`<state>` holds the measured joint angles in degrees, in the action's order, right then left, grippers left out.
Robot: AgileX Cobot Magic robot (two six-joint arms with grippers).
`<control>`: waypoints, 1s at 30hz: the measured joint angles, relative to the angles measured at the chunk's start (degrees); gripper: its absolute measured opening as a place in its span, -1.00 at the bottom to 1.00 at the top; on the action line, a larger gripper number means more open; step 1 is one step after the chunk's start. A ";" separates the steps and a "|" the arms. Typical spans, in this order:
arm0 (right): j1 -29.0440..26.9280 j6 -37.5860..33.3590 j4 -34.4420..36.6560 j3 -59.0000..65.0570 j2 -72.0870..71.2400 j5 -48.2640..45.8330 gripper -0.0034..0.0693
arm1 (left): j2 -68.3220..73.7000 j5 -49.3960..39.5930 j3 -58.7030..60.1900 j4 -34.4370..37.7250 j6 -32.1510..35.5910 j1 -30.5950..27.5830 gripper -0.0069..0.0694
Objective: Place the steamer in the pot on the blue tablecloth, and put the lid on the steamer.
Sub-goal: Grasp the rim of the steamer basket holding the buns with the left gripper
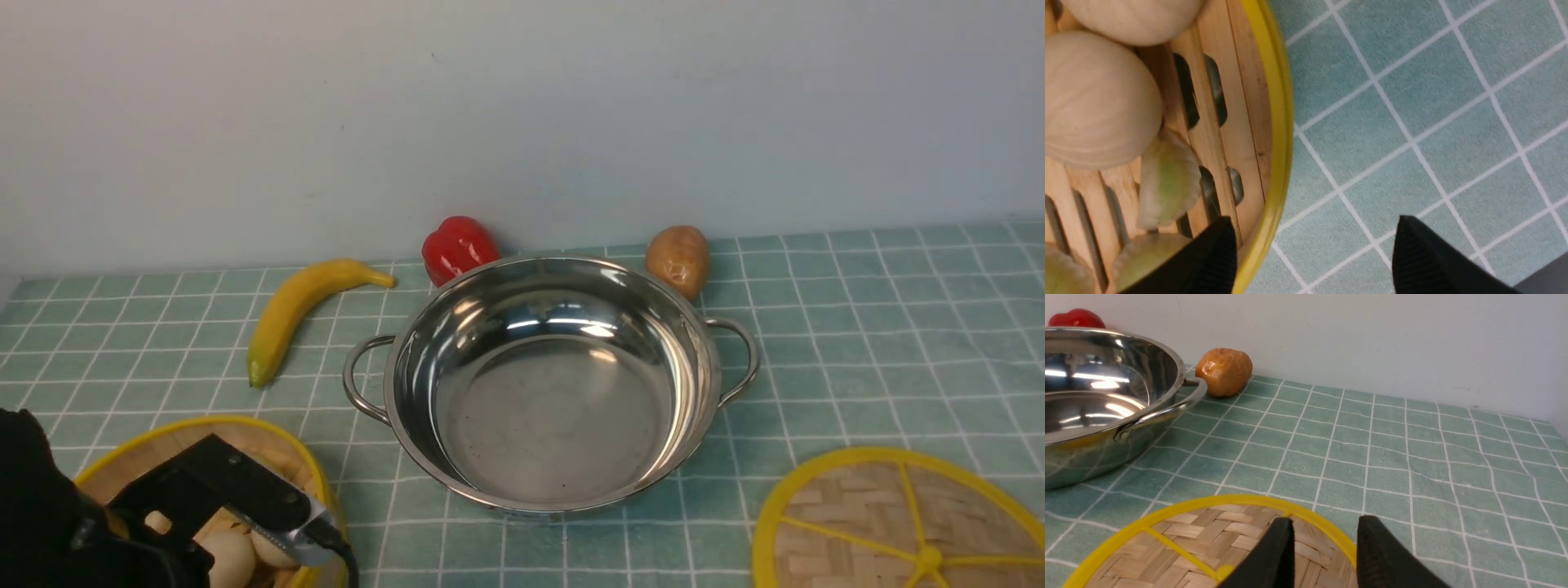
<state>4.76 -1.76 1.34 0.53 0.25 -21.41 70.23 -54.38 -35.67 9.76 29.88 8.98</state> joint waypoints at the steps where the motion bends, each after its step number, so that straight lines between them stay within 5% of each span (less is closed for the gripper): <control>1: 0.00 0.00 0.00 0.00 0.00 0.00 -0.24 | 1.12 0.97 0.00 0.06 0.00 0.00 0.42; 22: 0.00 0.00 0.00 0.00 0.00 0.00 -0.24 | 12.70 11.32 -0.02 2.30 0.67 0.00 0.39; 24: 0.00 0.00 0.00 0.00 0.00 0.00 -0.24 | 12.91 11.50 -0.02 2.55 0.75 0.00 0.32; 30: 0.00 0.00 0.00 0.00 0.00 0.00 -0.24 | 13.03 11.50 -0.02 2.87 0.87 0.00 -0.34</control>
<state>4.76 -1.76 1.34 0.53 0.25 -21.41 83.26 -42.88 -35.68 12.63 30.76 8.98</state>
